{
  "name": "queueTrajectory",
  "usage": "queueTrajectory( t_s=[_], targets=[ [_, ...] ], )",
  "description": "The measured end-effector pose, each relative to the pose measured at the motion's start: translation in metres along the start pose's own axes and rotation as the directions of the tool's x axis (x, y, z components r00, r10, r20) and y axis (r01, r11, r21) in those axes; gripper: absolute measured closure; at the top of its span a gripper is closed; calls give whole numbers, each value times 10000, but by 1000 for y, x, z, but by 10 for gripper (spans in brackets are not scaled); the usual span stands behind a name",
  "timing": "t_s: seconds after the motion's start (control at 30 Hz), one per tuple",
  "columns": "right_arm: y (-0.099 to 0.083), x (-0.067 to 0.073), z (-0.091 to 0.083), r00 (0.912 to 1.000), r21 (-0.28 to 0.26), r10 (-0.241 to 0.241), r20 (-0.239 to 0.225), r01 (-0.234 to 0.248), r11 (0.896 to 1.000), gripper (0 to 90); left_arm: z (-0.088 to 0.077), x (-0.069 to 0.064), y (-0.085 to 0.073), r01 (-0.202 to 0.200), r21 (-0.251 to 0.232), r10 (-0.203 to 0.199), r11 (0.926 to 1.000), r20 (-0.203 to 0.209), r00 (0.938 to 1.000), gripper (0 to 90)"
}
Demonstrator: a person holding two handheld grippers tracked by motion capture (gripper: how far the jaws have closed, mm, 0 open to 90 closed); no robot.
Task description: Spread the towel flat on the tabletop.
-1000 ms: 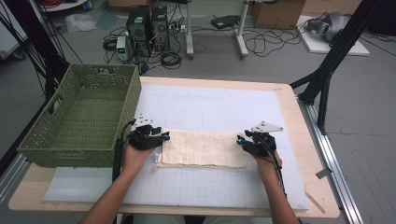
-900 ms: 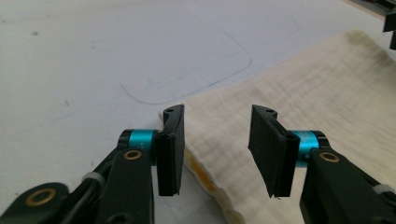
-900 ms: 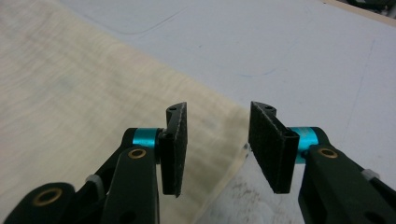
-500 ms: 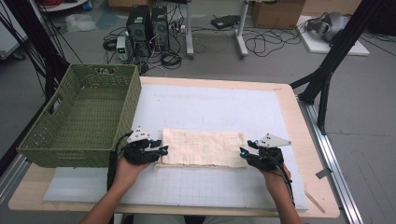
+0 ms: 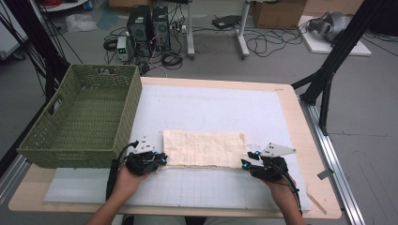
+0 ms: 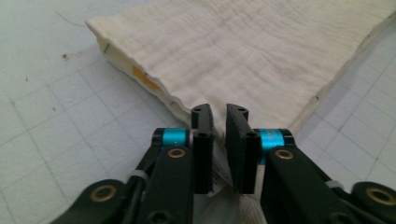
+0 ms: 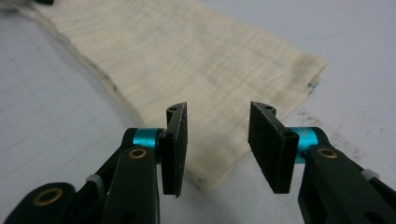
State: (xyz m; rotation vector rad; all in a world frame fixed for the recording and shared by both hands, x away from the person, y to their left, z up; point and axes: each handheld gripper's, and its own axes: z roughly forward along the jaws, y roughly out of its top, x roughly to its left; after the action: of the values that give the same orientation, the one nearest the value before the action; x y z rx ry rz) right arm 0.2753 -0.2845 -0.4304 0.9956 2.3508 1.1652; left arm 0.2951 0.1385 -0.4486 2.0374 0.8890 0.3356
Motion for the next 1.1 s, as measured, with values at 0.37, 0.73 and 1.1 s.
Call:
queueTrajectory(
  t_s=[0.37, 0.73, 1.1],
  targets=[
    [-3, 0, 8, 9996, 467, 31, -269, -18, 9989, 608, -17, 1, 5, 276, -778, -253, 9966, 307, 9992, 838],
    [-1, 1, 7, 9996, 355, 1, -286, 9, 9994, 596, -12, 0, 2, 417, -476, -398, 9980, 406, 9984, 702],
    [0, 1, 7, 9996, 355, -41, -265, 51, 9994, 593, 1, -15, 1, -1063, 207, 1059, 9941, 205, 9942, 860]
  ],
)
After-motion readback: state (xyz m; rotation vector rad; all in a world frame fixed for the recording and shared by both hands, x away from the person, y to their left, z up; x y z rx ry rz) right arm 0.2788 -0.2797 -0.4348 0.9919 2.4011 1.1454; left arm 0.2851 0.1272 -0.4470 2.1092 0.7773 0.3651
